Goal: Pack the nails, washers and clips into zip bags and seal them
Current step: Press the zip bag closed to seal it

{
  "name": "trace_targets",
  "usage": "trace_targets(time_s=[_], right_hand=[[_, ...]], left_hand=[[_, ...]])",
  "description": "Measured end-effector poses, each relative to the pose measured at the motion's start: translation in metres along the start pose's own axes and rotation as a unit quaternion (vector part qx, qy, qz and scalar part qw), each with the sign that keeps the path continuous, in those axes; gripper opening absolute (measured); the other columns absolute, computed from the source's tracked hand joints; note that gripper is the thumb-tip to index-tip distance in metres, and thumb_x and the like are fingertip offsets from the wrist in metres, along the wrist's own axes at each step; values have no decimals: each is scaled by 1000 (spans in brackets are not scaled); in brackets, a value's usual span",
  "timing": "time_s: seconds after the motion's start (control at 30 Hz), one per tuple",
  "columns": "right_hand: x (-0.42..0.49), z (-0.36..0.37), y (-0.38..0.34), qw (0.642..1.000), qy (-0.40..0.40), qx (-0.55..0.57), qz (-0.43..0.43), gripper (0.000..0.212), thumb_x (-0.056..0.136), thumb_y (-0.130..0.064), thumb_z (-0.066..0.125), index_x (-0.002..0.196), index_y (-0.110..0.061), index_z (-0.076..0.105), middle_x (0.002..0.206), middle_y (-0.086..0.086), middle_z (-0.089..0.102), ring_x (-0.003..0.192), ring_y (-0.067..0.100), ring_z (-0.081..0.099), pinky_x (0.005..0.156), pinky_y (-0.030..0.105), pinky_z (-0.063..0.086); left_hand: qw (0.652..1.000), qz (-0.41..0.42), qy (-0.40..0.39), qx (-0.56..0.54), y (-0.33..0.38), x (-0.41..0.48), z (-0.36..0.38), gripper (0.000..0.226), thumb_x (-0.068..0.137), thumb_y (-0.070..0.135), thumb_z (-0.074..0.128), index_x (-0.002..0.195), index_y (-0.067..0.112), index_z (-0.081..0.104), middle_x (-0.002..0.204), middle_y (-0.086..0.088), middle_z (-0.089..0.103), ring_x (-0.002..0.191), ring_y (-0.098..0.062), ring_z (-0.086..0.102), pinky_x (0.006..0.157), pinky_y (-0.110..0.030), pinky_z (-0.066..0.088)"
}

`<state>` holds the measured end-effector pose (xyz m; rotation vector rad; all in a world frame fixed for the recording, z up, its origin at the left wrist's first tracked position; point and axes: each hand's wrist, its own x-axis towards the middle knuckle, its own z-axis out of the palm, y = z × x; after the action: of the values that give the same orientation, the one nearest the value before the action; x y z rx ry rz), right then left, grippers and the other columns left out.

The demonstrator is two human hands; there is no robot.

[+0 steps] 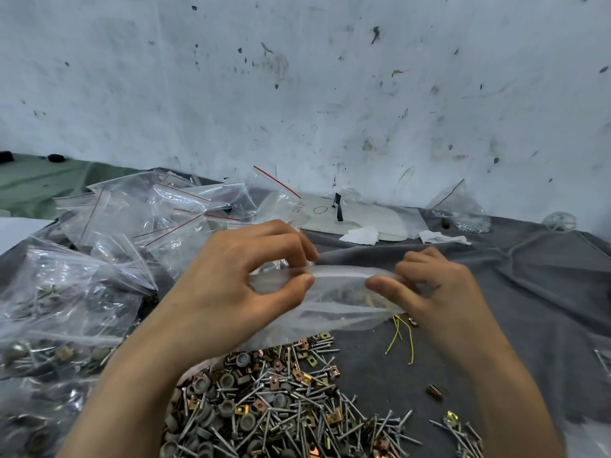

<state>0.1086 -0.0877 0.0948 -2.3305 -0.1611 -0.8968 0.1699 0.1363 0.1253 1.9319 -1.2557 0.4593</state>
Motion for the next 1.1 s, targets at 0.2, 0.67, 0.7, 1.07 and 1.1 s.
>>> trace_targets(time_s=[0.2,0.67,0.7,1.07,1.1], right_hand=[[-1,3,2,999,-27,32,-4,47,77,-47,58,47,-19,34,53,-7,33,66,9,34,60,16,30],[-4,-15,4,988,-52,133,62,55,70,-42,73,50,-8,35,55,-5,35,57,4,32,55,15,26],[-5,-16,5,987,-60,138,61,53,72,-40,68,51,-4,37,57,-4,34,57,4,32,55,15,27],[0,-4,-17,995,-39,-85,18,55,60,-72,53,106,-41,53,111,-24,50,120,3,36,106,30,33],[0,-2,-19,994,-50,-93,15,58,60,-73,50,111,-47,49,117,-25,47,126,3,32,109,37,32]], left_hand=[[1000,2,-9,11,3,1,4,11,83,37,56,75,29,58,89,14,66,86,-3,63,77,-25,46],[999,-23,30,7,-2,-2,-2,16,83,33,59,74,20,61,83,10,67,84,-5,63,77,-26,46],[999,-24,29,12,-2,-1,-2,15,83,31,61,74,20,61,83,10,67,83,-6,63,76,-27,45],[999,-23,-33,8,1,1,7,29,83,46,54,82,21,67,85,13,67,84,-3,64,75,-33,47],[999,-25,-36,11,1,1,7,29,83,47,54,83,22,69,85,14,67,84,-2,64,74,-32,47]])
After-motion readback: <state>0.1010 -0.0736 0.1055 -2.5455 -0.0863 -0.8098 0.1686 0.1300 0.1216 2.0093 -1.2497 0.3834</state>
